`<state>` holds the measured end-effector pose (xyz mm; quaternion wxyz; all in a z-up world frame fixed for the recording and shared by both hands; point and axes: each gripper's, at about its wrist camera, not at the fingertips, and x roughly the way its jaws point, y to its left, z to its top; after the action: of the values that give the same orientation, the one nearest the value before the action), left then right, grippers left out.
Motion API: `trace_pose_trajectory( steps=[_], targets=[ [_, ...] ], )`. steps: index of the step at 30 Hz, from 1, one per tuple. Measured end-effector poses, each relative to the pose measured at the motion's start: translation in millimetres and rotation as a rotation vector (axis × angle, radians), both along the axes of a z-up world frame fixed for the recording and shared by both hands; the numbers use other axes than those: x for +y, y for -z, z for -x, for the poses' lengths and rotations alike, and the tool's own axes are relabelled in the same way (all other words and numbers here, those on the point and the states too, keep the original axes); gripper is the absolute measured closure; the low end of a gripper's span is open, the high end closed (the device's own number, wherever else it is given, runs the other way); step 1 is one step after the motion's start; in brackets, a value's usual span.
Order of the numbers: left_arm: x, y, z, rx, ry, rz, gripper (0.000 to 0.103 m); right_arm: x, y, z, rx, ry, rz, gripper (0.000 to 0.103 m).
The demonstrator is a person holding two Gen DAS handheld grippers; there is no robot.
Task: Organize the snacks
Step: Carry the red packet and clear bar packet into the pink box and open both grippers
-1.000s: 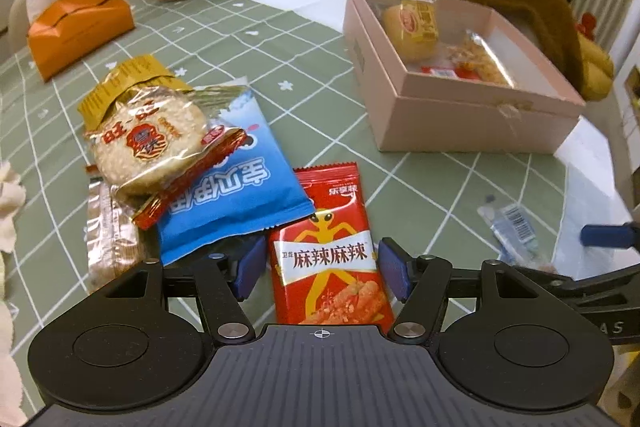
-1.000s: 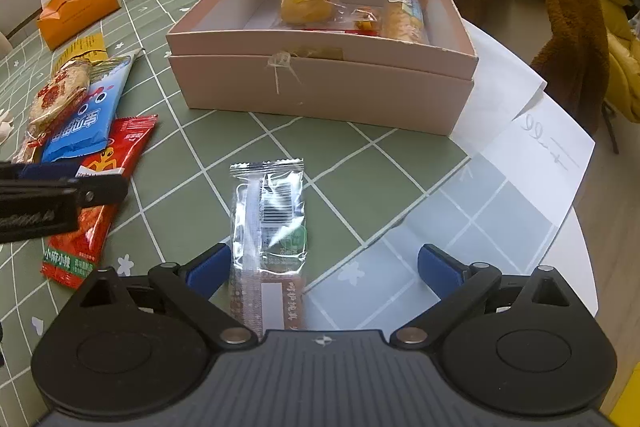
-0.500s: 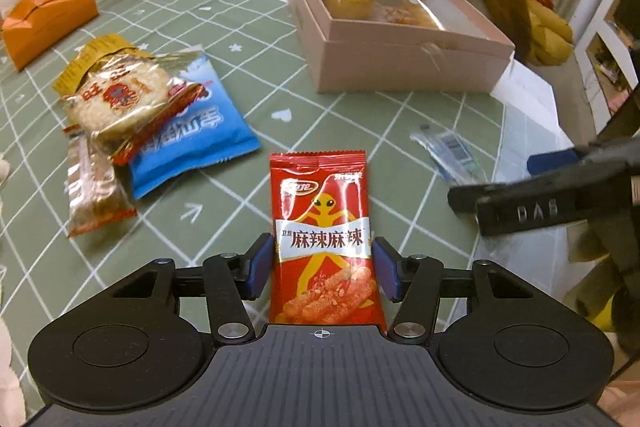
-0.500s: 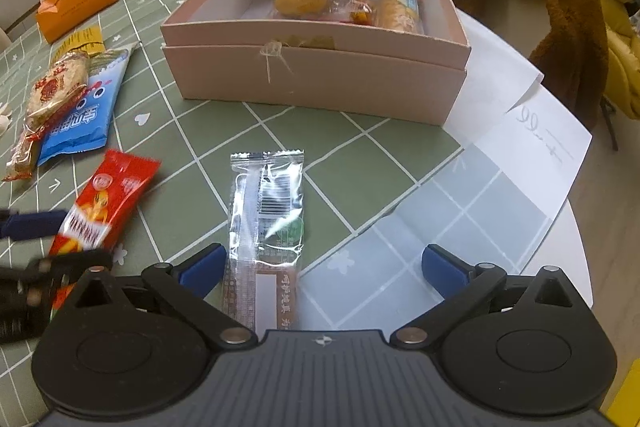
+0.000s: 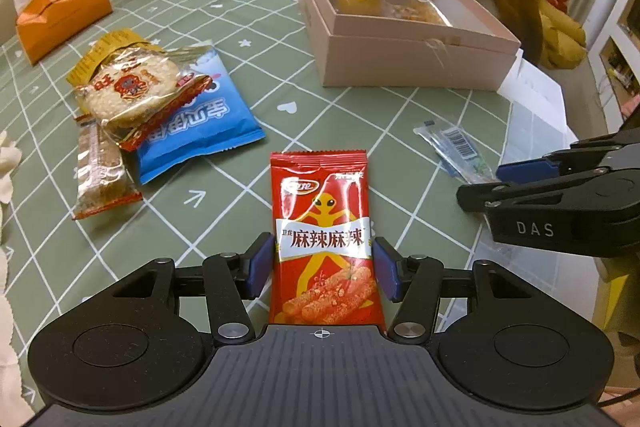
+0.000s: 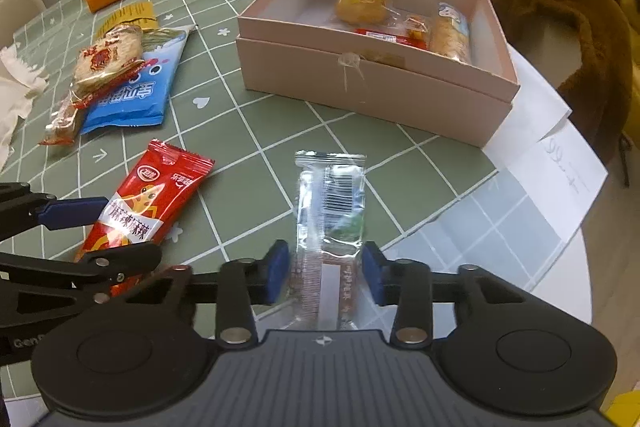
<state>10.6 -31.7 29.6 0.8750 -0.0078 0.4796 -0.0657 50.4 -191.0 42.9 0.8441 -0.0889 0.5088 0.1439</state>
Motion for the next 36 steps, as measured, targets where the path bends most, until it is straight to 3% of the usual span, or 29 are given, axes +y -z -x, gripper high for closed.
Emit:
trace_pose_trajectory(
  steps=[12,16,26,36],
  targets=[
    [4.2,-0.7,-2.1,0.007,-0.029,0.037,0.043,-29.0,-3.5,19.7,0.042,0.061,-0.037,0.066],
    [1.8,-0.6,3.8,-0.015,-0.031,0.027,0.052,-34.3,-7.5,24.9,0.031,0.069,-0.049,0.066],
    [9.5,-2.1,25.7,-0.039,-0.040,0.193,0.056,-45.8,-18.7,31.1,-0.006,0.099,-0.066,0.066],
    [1.7,-23.4,30.1,-0.076,-0.022,0.202,0.057,-51.7,-28.4,34.8,-0.029,0.117,-0.107,0.067]
  ],
)
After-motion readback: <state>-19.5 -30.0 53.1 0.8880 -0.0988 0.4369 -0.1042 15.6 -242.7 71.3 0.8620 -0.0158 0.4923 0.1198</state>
